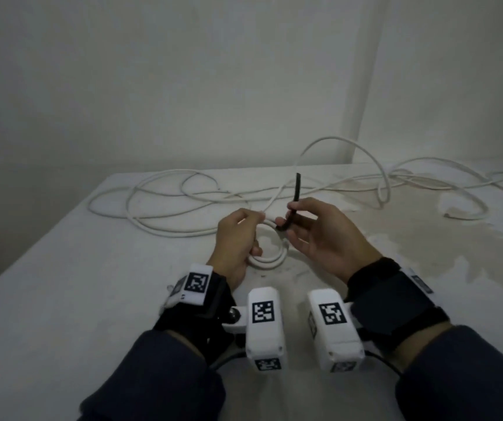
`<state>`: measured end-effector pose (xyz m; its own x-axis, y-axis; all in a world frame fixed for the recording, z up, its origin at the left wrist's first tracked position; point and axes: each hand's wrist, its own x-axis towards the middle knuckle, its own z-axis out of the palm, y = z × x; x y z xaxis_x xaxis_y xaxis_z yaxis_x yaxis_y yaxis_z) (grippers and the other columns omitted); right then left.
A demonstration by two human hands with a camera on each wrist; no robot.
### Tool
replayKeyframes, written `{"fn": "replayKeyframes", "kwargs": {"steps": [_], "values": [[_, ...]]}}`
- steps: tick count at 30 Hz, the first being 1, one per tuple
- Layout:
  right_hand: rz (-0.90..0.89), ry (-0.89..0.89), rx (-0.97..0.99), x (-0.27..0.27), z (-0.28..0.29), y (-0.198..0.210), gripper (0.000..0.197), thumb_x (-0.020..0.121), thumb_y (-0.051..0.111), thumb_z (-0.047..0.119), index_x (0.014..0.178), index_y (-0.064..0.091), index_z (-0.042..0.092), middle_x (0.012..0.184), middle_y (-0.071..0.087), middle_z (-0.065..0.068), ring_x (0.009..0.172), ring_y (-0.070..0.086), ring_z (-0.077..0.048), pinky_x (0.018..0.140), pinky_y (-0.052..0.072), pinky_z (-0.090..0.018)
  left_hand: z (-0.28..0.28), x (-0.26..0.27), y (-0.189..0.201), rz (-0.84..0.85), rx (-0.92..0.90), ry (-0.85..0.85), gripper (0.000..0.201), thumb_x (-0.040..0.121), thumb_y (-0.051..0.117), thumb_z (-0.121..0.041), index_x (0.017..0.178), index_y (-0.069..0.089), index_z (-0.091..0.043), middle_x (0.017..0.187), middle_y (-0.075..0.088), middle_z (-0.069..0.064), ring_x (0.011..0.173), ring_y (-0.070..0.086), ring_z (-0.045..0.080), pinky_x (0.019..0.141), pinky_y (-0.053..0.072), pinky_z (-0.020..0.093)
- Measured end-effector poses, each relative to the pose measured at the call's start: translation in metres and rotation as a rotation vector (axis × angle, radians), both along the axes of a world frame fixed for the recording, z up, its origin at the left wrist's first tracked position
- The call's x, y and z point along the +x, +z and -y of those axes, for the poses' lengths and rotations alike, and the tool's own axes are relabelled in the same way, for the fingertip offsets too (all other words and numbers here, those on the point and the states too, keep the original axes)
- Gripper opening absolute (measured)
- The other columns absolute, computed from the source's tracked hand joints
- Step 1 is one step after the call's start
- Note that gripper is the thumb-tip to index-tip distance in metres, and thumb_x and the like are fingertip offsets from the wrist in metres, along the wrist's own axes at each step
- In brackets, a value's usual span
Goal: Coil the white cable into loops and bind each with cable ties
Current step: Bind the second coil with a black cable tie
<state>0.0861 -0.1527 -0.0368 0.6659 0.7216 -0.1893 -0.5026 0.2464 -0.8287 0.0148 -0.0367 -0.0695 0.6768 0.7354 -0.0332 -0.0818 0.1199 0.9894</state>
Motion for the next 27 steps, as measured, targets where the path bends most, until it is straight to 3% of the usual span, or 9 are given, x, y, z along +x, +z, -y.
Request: {"fn": "replayKeyframes", "kwargs": {"steps": [4,7,10,13,17,20,23,27], "values": [[0.152,-0.036,-0.026,-0.0037,0.004,-0.0015,0.009,0.089,0.06,0.011,0.081,0.062,0.01,0.067,0.068,-0.002,0.069,0.07,-0.014,0.055,0.053,-0.016,0.005,-0.0012,0.0017,-0.019,0.026,-0.019,0.017,0.09,0.059,-0.016,0.074,0.061,-0.009,0.054,0.041,0.001,0.038,0.034,0.013,0.037,0.031,0.019],[0.322,-0.024,-0.094,-0.0075,0.0039,-0.0006,0.009,0.088,0.064,0.009,0.08,0.063,0.014,0.071,0.072,-0.002,0.067,0.069,-0.011,0.051,0.048,-0.014,0.005,-0.002,0.0022,-0.017,0.028,-0.02,0.019,0.09,0.061,-0.021,0.077,0.062,-0.007,0.056,0.044,0.004,0.038,0.034,0.012,0.036,0.031,0.018],[0.437,0.009,-0.185,-0.0089,0.0062,-0.0017,0.013,0.084,0.069,0.009,0.076,0.061,0.016,0.081,0.075,-0.008,0.074,0.072,-0.015,0.047,0.041,-0.012,0.0041,-0.0008,0.0016,-0.007,0.031,-0.026,0.024,0.091,0.062,-0.029,0.082,0.061,-0.006,0.064,0.046,0.01,0.04,0.033,0.014,0.035,0.03,0.018],[0.481,0.044,-0.215,-0.0088,0.009,-0.0032,0.017,0.08,0.073,0.007,0.071,0.062,0.016,0.092,0.075,-0.012,0.081,0.072,-0.016,0.048,0.039,-0.012,0.004,-0.0003,0.0012,-0.013,0.034,-0.036,0.024,0.092,0.06,-0.028,0.078,0.06,-0.008,0.062,0.045,0.009,0.041,0.032,0.013,0.036,0.03,0.019],[0.656,-0.007,-0.287,-0.0083,0.0105,-0.0032,0.014,0.072,0.078,0.003,0.068,0.068,0.012,0.079,0.072,-0.012,0.058,0.06,-0.003,0.048,0.035,-0.013,0.0046,0.0002,0.0012,-0.023,0.034,-0.036,0.025,0.093,0.059,-0.028,0.073,0.058,-0.012,0.059,0.038,0.003,0.044,0.031,0.013,0.037,0.031,0.02],[0.696,-0.071,-0.236,-0.0084,0.0107,-0.0021,0.013,0.07,0.074,-0.01,0.081,0.07,-0.005,0.073,0.067,-0.009,0.047,0.054,0.004,0.043,0.035,-0.006,0.0059,0.0005,0.0025,-0.024,0.04,-0.018,0.029,0.095,0.057,-0.03,0.071,0.057,-0.013,0.053,0.034,-0.002,0.044,0.03,0.013,0.04,0.031,0.022],[0.723,-0.092,-0.219,-0.0063,0.0107,-0.0027,0.018,0.069,0.074,-0.012,0.085,0.07,-0.008,0.076,0.068,-0.007,0.051,0.057,0.006,0.046,0.037,-0.005,0.0062,0.0001,0.0031,-0.031,0.045,-0.015,0.026,0.096,0.054,-0.028,0.079,0.06,-0.009,0.054,0.034,-0.001,0.043,0.03,0.013,0.039,0.032,0.022],[0.734,-0.106,-0.232,-0.0027,0.0102,-0.0065,0.016,0.065,0.078,-0.01,0.078,0.072,-0.002,0.071,0.069,-0.002,0.062,0.063,0.001,0.058,0.044,-0.007,0.0048,0.0,0.0024,-0.043,0.03,-0.02,0.024,0.094,0.055,-0.025,0.074,0.059,-0.011,0.052,0.036,-0.001,0.041,0.031,0.012,0.041,0.031,0.022]]}}
